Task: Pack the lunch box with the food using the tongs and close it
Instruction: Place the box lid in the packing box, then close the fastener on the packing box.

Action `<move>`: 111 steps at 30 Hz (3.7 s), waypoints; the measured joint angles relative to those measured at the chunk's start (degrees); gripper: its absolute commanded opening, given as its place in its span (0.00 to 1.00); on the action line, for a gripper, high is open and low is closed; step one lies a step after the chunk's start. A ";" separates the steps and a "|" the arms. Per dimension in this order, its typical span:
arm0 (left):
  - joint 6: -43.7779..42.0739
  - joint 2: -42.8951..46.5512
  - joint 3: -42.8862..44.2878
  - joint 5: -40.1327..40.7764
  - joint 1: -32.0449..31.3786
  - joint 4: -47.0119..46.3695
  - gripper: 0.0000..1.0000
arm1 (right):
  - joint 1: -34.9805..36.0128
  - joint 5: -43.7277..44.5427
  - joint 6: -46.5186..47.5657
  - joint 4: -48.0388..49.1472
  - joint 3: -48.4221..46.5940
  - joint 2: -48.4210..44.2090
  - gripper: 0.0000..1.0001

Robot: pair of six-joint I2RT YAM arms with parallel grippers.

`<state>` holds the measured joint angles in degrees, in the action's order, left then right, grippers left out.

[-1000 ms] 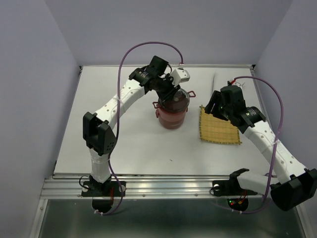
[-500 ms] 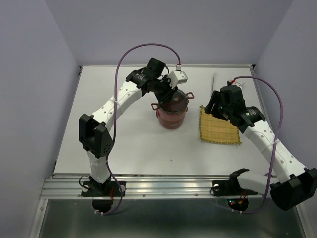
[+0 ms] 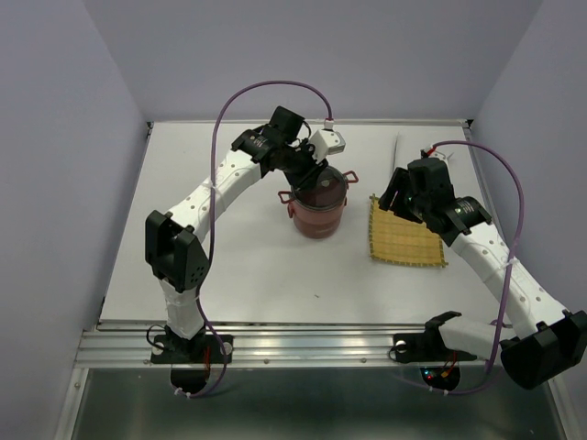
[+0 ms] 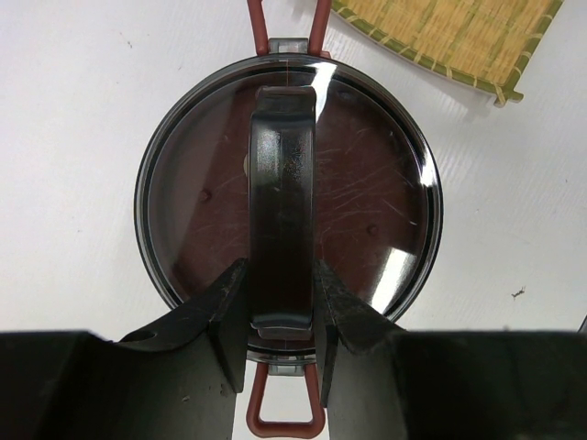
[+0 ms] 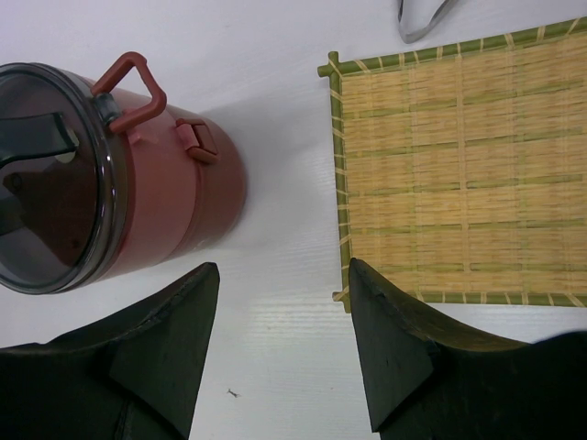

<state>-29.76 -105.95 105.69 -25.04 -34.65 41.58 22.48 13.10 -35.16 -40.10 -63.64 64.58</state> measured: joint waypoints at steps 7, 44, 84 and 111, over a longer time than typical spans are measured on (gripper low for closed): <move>0.24 0.04 -0.35 -0.07 0.00 -0.57 0.00 | 0.00 0.00 0.00 0.00 0.00 0.00 0.64; 6.32 1.38 -4.44 4.13 0.63 -4.35 0.83 | 0.00 -0.02 -0.02 0.00 0.00 -0.04 0.65; 43.58 33.33 -46.34 0.33 10.95 -36.63 0.00 | 0.00 -9.03 11.30 2.10 -29.55 34.16 0.01; 45.68 27.21 -53.05 -2.38 10.71 -47.39 0.00 | 0.00 -10.38 11.50 2.19 -29.07 38.66 0.01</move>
<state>15.92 -78.74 52.64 -27.42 -23.94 -5.80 22.48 2.72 -23.66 -37.91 -92.71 103.24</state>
